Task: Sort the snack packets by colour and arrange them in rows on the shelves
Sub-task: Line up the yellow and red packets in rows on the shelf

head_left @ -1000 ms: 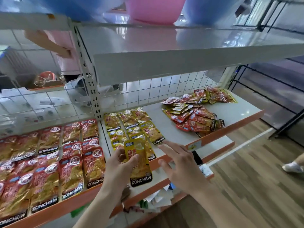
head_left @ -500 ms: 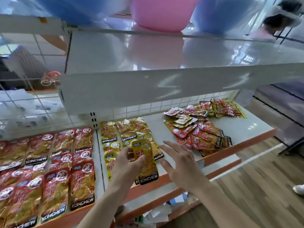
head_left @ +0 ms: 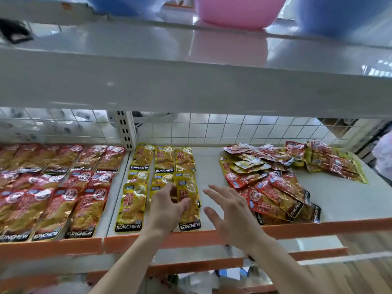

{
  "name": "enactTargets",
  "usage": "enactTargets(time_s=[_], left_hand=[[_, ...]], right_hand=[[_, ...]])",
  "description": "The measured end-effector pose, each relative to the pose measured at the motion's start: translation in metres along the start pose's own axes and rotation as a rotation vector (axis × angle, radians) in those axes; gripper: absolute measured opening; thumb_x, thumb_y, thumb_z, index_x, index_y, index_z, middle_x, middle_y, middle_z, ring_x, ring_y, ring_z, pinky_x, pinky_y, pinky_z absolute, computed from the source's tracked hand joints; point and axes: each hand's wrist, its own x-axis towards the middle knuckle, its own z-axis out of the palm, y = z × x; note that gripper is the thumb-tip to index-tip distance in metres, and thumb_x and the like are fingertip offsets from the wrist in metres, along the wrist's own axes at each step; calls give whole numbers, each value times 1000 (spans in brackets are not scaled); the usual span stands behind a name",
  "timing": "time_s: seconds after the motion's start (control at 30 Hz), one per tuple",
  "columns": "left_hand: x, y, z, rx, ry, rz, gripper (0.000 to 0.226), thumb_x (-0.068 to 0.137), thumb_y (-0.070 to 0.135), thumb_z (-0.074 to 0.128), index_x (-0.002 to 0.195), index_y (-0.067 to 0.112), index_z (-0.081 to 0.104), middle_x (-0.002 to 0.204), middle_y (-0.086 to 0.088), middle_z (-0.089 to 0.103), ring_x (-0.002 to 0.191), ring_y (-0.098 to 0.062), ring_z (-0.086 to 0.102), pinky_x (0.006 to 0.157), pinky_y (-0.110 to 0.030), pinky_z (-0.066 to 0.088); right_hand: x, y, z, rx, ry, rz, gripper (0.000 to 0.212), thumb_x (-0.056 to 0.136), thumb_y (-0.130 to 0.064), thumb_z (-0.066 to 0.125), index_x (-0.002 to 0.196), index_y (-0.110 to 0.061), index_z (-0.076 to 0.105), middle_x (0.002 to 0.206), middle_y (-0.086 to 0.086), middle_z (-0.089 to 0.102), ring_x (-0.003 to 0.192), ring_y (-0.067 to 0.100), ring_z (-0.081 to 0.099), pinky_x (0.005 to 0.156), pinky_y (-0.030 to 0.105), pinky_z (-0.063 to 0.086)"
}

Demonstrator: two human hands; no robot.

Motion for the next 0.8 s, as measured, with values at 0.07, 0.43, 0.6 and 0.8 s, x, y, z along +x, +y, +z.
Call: enactTargets(time_s=[0.07, 0.43, 0.6, 0.8], left_hand=[[1, 1, 4, 58, 12, 11, 24, 85, 20, 79, 96, 20, 59, 82, 7, 68, 76, -6, 67, 71, -29, 58], [-2, -19, 21, 657, 93, 239, 53, 97, 37, 59, 146, 20, 45, 126, -6, 58, 118, -27, 56, 94, -38, 48], [1, -34, 24, 813, 175, 329, 42, 81, 36, 77, 120, 23, 68, 104, -4, 59, 93, -29, 61, 70, -43, 52], [6, -48, 24, 819, 169, 458, 40, 91, 43, 57, 127, 28, 64, 144, -2, 48, 130, -23, 43, 90, -47, 42]], right_hand=[[3, 5, -1, 14, -7, -26, 47, 96, -37, 58, 142, -31, 49, 149, -12, 44, 138, 8, 35, 114, 38, 28], [11, 31, 24, 99, -37, 6, 45, 96, -37, 58, 140, -29, 53, 147, -9, 49, 138, 14, 38, 114, 45, 31], [9, 34, 34, 43, -37, 9, 42, 97, -44, 55, 137, -30, 54, 148, -13, 44, 138, 8, 32, 113, 39, 26], [4, 33, 48, -92, -21, -43, 50, 91, -56, 29, 128, -33, 54, 148, -11, 44, 141, 10, 27, 109, 43, 21]])
